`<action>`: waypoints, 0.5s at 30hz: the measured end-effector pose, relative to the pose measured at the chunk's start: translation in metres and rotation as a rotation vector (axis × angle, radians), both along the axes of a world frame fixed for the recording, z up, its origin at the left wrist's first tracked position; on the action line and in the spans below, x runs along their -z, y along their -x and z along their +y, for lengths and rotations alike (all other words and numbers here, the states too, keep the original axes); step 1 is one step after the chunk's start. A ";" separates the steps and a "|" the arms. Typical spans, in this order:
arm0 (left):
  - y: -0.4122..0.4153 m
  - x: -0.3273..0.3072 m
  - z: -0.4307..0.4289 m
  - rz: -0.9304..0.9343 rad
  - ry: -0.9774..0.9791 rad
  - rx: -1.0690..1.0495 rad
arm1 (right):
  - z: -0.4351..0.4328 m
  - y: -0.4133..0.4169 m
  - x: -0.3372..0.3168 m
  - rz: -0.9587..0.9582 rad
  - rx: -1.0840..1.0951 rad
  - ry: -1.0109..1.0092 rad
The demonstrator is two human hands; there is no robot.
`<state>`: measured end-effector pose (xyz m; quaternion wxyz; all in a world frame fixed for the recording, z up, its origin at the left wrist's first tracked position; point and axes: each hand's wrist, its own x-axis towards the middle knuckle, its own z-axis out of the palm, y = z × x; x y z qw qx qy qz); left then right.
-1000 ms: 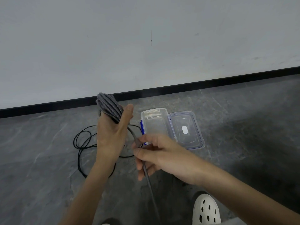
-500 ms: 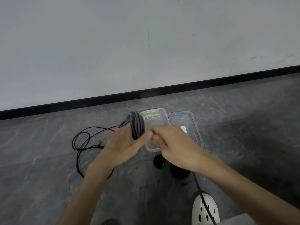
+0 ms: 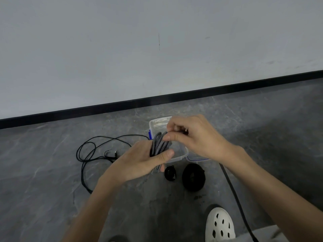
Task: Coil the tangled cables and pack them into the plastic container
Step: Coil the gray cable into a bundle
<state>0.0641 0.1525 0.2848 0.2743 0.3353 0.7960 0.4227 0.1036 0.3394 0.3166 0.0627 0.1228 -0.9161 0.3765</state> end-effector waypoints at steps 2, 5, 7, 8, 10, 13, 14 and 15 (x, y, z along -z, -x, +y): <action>0.000 0.000 -0.003 -0.011 -0.002 0.006 | 0.002 0.002 0.003 -0.030 -0.020 0.024; 0.002 -0.001 -0.005 -0.021 0.006 -0.015 | 0.005 0.003 0.007 -0.022 -0.049 0.033; 0.001 -0.002 -0.004 -0.055 -0.007 -0.043 | 0.007 0.004 0.009 0.019 -0.047 0.013; 0.001 -0.003 -0.003 -0.074 -0.018 -0.052 | 0.009 0.005 0.009 0.041 -0.038 -0.006; -0.002 -0.006 -0.001 -0.120 -0.031 -0.051 | 0.013 0.006 0.010 0.077 -0.024 -0.055; -0.006 -0.009 0.001 -0.233 -0.078 -0.031 | 0.014 0.007 0.013 0.130 -0.044 -0.110; -0.007 -0.010 0.002 -0.263 -0.095 -0.032 | 0.014 0.007 0.015 0.146 -0.052 -0.120; -0.007 -0.012 0.002 -0.284 -0.113 -0.033 | 0.015 0.007 0.016 0.155 -0.054 -0.130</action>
